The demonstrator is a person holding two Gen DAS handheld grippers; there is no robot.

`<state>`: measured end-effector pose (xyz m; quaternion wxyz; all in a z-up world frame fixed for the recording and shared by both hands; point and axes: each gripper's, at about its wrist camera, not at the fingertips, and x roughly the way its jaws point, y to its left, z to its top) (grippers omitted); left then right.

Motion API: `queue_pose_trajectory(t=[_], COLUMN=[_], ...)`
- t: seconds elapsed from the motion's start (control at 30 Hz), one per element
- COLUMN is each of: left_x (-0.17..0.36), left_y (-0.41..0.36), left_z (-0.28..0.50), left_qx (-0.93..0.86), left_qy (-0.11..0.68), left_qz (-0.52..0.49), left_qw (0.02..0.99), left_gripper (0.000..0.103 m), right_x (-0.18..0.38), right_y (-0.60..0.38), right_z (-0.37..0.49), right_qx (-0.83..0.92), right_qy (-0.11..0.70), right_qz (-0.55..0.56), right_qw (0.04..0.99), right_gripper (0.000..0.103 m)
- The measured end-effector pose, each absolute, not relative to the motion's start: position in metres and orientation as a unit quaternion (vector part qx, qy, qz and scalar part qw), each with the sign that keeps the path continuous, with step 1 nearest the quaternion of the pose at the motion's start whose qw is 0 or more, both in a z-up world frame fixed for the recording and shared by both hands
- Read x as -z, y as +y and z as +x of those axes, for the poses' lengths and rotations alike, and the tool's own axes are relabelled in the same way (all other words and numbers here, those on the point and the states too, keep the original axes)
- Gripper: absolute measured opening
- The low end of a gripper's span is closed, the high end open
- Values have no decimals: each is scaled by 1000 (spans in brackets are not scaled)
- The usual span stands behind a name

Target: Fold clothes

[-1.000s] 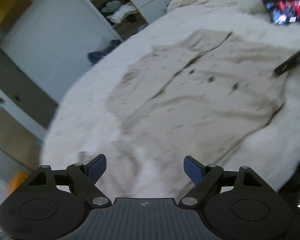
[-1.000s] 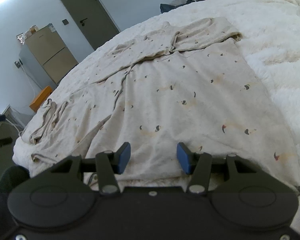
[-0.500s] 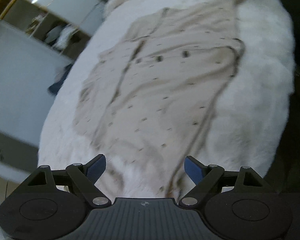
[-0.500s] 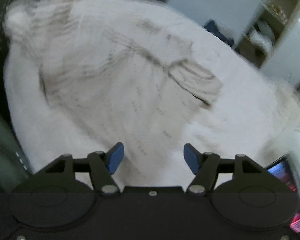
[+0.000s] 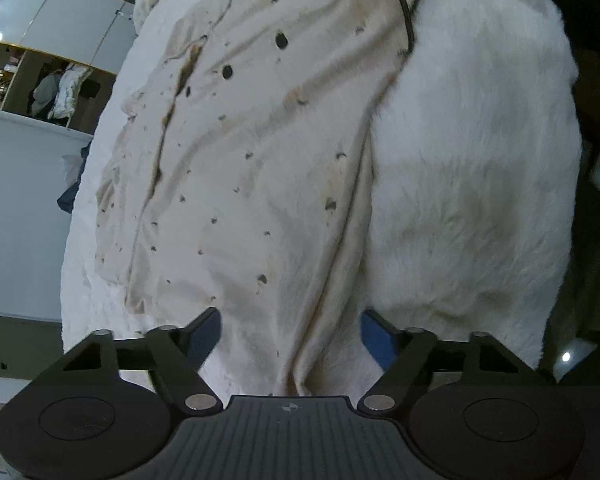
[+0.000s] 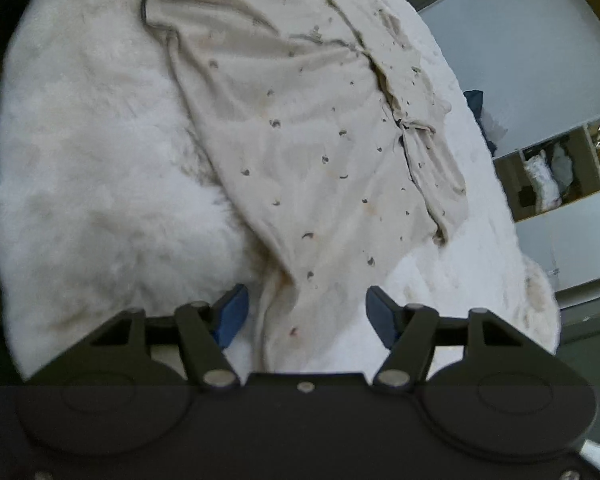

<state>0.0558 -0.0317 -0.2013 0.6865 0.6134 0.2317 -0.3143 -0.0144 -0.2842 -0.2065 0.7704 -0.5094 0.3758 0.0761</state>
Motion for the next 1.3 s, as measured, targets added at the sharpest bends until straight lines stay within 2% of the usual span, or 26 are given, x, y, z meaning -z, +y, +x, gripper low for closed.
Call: queue_pose_trajectory(t=[0.1, 0.17, 0.2, 0.23, 0.4, 0.47, 0.5, 0.53, 0.57, 0.83, 1.03, 1.3], left_x=[203, 202, 201, 201, 220, 231, 234, 233, 230, 147, 67, 47], left_y=[-29, -27, -27, -27, -36, -41, -43, -44, -45, -16, 3, 13], left_z=[60, 65, 67, 69, 65, 68, 69, 70, 70, 56, 28, 17], left_qx=[302, 292, 287, 283, 257, 250, 250, 253, 256, 259, 247, 252], left_qy=[231, 235, 237, 238, 170, 148, 144, 143, 141, 122, 105, 121], left_qz=[609, 600, 596, 594, 638, 652, 655, 655, 652, 567, 548, 539], left_qw=[696, 707, 712, 714, 706, 700, 698, 698, 700, 773, 793, 794], left_gripper=[68, 59, 48, 45, 43, 31, 13, 4, 3, 2, 2, 3], right_x=[214, 220, 224, 226, 237, 243, 247, 247, 246, 186, 110, 37], right_y=[-284, -282, -281, -281, -285, -286, -286, -287, -288, -297, -292, -295], right_z=[-11, -10, -10, -9, 8, 14, 18, 20, 22, 0, -29, -74], right_qx=[-64, -58, -57, -56, -11, -12, -14, -13, -12, -13, -21, -20], right_qy=[377, 378, 371, 367, 333, 333, 333, 335, 337, 290, 249, 225], right_qz=[-517, -515, -525, -530, -562, -569, -574, -574, -574, -566, -589, -610], right_qw=[766, 767, 764, 762, 757, 751, 748, 747, 746, 771, 769, 760], right_gripper=[54, 54, 52, 51, 50, 43, 28, 5, 0, 0, 0, 0])
